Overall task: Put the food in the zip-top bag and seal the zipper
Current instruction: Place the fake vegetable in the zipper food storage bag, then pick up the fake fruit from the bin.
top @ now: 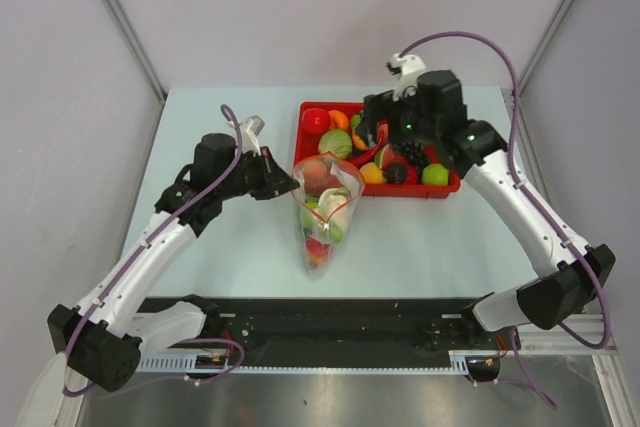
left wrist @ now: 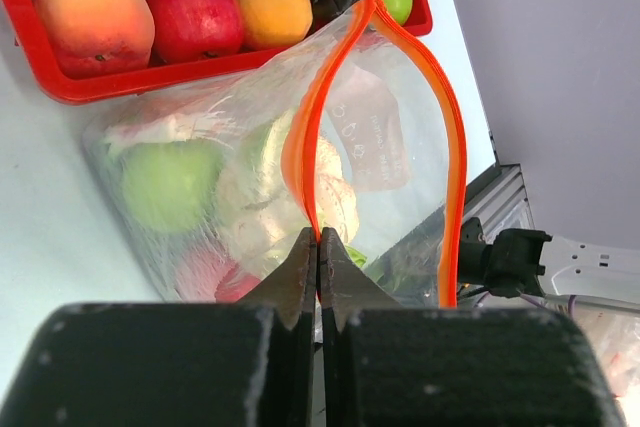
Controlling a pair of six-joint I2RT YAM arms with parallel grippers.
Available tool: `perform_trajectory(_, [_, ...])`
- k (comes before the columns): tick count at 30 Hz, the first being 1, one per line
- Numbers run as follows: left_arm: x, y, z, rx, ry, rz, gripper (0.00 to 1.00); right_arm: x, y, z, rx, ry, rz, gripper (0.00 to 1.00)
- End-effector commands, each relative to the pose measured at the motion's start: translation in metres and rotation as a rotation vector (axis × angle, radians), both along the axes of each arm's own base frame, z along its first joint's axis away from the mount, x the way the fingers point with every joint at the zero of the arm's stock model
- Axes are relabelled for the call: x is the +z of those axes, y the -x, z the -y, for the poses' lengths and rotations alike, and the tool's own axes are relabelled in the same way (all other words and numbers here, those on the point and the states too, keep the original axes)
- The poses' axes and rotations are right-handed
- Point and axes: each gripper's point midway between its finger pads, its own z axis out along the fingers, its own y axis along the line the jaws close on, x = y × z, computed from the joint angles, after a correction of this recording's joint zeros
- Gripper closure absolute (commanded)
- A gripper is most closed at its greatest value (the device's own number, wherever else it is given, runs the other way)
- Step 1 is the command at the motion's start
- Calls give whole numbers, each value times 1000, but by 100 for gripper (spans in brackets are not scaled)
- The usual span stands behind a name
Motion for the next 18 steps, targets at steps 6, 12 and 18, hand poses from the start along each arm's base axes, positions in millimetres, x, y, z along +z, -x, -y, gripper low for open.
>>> perform_trajectory(6, [25, -6, -1, 11, 18, 87, 100, -79, -21, 83, -67, 237, -150, 3])
perform_trajectory(12, [24, -6, 0, 8, 19, 81, 100, -141, -33, 97, -85, 344, -288, 5])
perform_trajectory(18, [20, -5, 1, 4, 21, 71, 100, -178, -41, 97, -87, 371, -363, 7])
